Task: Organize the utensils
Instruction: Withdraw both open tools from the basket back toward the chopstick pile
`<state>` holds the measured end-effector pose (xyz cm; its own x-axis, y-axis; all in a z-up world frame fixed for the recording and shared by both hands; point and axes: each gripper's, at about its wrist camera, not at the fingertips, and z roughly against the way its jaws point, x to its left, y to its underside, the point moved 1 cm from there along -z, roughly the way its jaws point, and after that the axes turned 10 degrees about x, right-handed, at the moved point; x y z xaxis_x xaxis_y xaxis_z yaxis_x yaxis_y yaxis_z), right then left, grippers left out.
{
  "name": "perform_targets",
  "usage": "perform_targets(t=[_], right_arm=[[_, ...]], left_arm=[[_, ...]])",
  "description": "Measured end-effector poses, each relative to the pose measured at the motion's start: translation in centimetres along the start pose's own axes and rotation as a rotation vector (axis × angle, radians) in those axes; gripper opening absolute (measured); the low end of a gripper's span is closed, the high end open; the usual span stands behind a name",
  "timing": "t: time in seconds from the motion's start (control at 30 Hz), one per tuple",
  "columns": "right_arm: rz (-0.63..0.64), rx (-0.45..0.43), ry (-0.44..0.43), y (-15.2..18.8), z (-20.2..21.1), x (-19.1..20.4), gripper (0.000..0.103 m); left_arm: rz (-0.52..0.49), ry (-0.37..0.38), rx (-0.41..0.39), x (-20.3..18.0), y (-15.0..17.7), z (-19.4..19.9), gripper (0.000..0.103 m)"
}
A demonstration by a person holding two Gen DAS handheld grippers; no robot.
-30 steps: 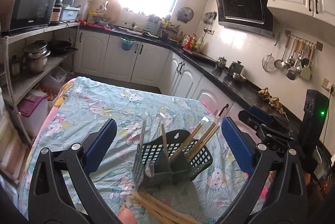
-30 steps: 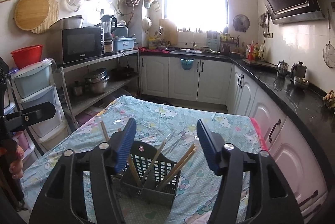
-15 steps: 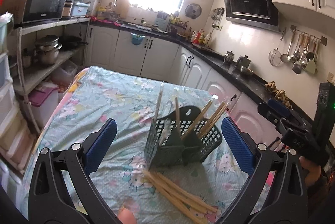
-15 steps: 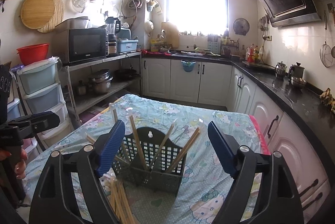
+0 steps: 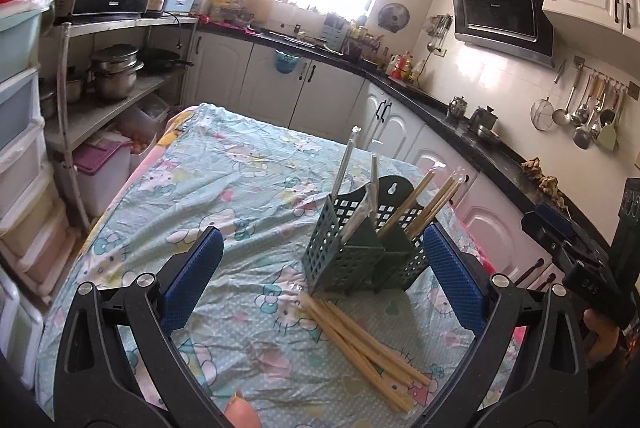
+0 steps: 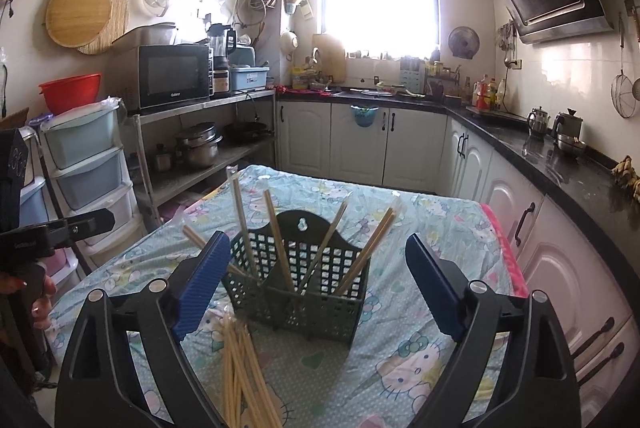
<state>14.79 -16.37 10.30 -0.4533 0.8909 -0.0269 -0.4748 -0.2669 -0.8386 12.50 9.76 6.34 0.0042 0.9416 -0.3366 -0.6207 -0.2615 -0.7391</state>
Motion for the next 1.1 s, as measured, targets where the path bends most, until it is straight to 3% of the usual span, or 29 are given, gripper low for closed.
perform_targets(t=[1.1], right_arm=[[0.093, 0.195, -0.08, 5.6, -2.5, 4.0, 0.088]], left_arm=[[0.004, -0.006, 0.14, 0.1, 4.2, -2.9, 0.092]])
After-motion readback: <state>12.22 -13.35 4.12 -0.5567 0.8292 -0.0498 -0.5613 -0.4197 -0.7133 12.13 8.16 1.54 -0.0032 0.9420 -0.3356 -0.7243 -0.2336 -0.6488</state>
